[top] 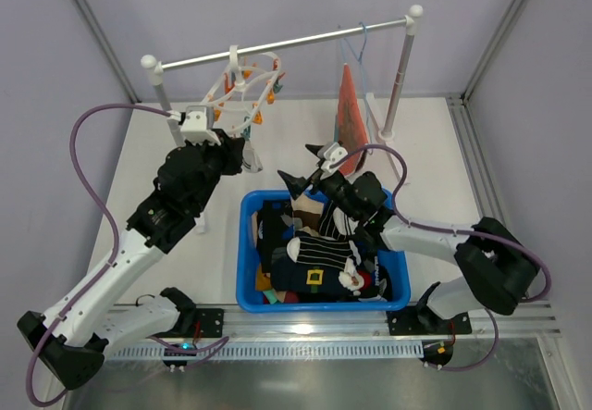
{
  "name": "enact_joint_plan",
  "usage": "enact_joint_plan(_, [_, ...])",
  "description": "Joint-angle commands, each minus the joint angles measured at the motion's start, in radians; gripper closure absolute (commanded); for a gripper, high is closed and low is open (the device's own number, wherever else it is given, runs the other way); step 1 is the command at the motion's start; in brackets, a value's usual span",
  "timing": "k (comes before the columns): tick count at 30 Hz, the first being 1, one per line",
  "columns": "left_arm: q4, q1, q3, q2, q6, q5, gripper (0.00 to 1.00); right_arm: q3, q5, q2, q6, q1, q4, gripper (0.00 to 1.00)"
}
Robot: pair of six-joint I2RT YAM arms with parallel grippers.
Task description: Remove the socks clipped to the hanger
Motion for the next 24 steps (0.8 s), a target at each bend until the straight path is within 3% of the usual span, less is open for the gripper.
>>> enact_joint_plan(1, [-0.011,0.003,-0.003,-0.016,-0.007,0.033,1.0,0.077,-0.154,0.099,0.054,-0.021,0.189,0.0])
enact_joint_plan(10, [-0.004,0.003,-0.005,-0.004,-0.007,0.047,1.0,0.111,-0.271,0.259,0.121,-0.021,0.326,0.01])
enact_joint_plan(16, [0.001,0.003,-0.007,0.001,-0.009,0.056,1.0,0.206,-0.28,0.345,0.145,-0.021,0.304,0.02])
enact_joint_plan(24, [-0.002,0.003,-0.011,-0.004,-0.014,0.062,1.0,0.401,-0.317,0.454,0.129,-0.021,0.154,0.02])
